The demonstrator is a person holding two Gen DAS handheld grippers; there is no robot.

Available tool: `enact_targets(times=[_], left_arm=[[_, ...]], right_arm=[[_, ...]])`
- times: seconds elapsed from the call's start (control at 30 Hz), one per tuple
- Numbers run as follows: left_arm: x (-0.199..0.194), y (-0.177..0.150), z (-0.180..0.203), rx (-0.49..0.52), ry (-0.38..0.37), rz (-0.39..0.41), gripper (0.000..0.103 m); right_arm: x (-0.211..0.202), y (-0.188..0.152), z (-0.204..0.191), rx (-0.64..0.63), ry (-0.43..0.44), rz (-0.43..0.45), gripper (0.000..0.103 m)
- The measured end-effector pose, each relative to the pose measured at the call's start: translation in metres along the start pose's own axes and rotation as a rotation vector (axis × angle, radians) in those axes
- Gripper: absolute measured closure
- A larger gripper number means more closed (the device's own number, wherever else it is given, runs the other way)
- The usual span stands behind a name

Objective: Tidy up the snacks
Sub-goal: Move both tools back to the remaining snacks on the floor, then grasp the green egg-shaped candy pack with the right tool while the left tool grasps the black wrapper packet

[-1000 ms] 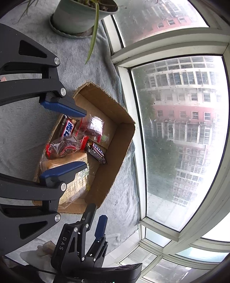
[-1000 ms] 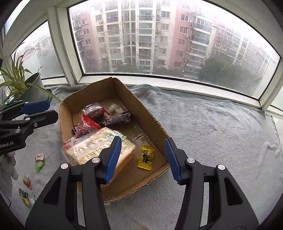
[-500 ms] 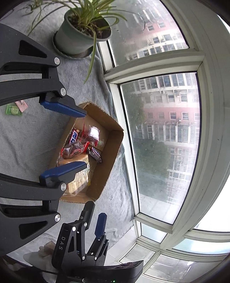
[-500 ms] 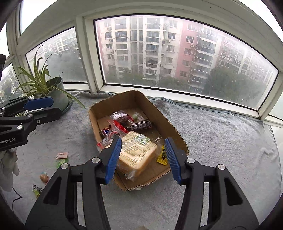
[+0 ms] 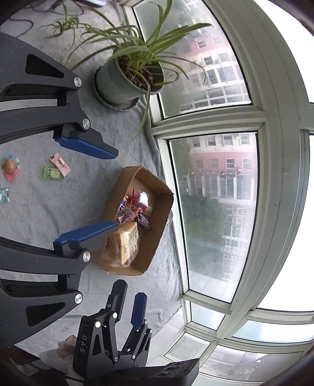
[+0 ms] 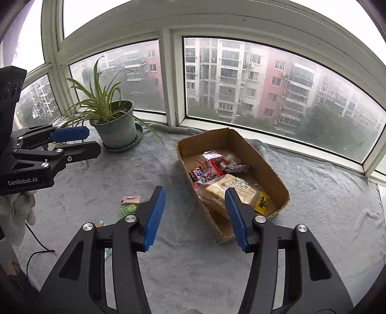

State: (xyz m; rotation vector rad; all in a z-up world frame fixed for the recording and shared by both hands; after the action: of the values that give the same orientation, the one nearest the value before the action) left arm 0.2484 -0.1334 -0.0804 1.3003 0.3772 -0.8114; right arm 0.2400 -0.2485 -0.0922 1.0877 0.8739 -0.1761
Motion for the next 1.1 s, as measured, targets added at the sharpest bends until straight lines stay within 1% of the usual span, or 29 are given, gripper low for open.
enact_targets(times=[0.07,0.1,0.13,0.33,0.53,0.6,0.67,0.77,0.9,1.0,1.1], left_arm=[[-0.01,-0.005,-0.01,-0.009,0.007,0.005,0.049],[-0.014,-0.007,-0.016,-0.015,0.011,0.006,0.049],[-0.019,-0.01,-0.022,-0.022,0.015,0.005,0.049],[-0.038,-0.033,-0.071,-0.089,0.061,-0.019,0.048],[-0.04,-0.077,-0.116,-0.159,0.111,-0.097,0.048],[-0.039,-0.097,-0.122,-0.175,0.112,-0.132,0.048],[-0.038,-0.118,-0.123,-0.19,0.096,-0.173,0.048],[-0.035,-0.15,-0.119,-0.177,0.078,-0.234,0.048],[-0.03,-0.183,-0.116,-0.169,0.069,-0.287,0.048],[-0.026,-0.202,-0.12,-0.187,0.063,-0.325,0.048],[-0.024,-0.209,-0.125,-0.186,0.065,-0.332,0.048]], right_arm=[[-0.003,-0.001,-0.015,-0.02,0.014,0.002,0.046],[-0.004,-0.002,-0.022,-0.032,0.019,0.006,0.035],[-0.006,-0.002,-0.03,-0.046,0.023,0.012,0.03],[0.001,-0.017,-0.071,-0.095,0.084,-0.013,0.03],[0.028,-0.047,-0.109,-0.106,0.162,-0.084,0.03],[0.036,-0.058,-0.122,-0.104,0.192,-0.11,0.03],[0.043,-0.067,-0.136,-0.106,0.226,-0.13,0.03],[0.049,-0.079,-0.159,-0.112,0.282,-0.15,0.03],[0.055,-0.089,-0.193,-0.167,0.344,-0.161,0.03],[0.059,-0.094,-0.212,-0.202,0.372,-0.17,0.03],[0.063,-0.094,-0.223,-0.202,0.397,-0.173,0.03]])
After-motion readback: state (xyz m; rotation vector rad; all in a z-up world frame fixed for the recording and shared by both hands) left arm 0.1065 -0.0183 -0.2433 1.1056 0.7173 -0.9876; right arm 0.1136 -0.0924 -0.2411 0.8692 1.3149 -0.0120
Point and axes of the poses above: each gripper's, at about its wrist camera, not at the fingertips, and x roughly the way its jaws point, z to its right, y to its top, the point moved 10 cm from there along x, roughly the way its jaws point, and after that the axes turned 14 degrees about -x, right-handed, at the moved point
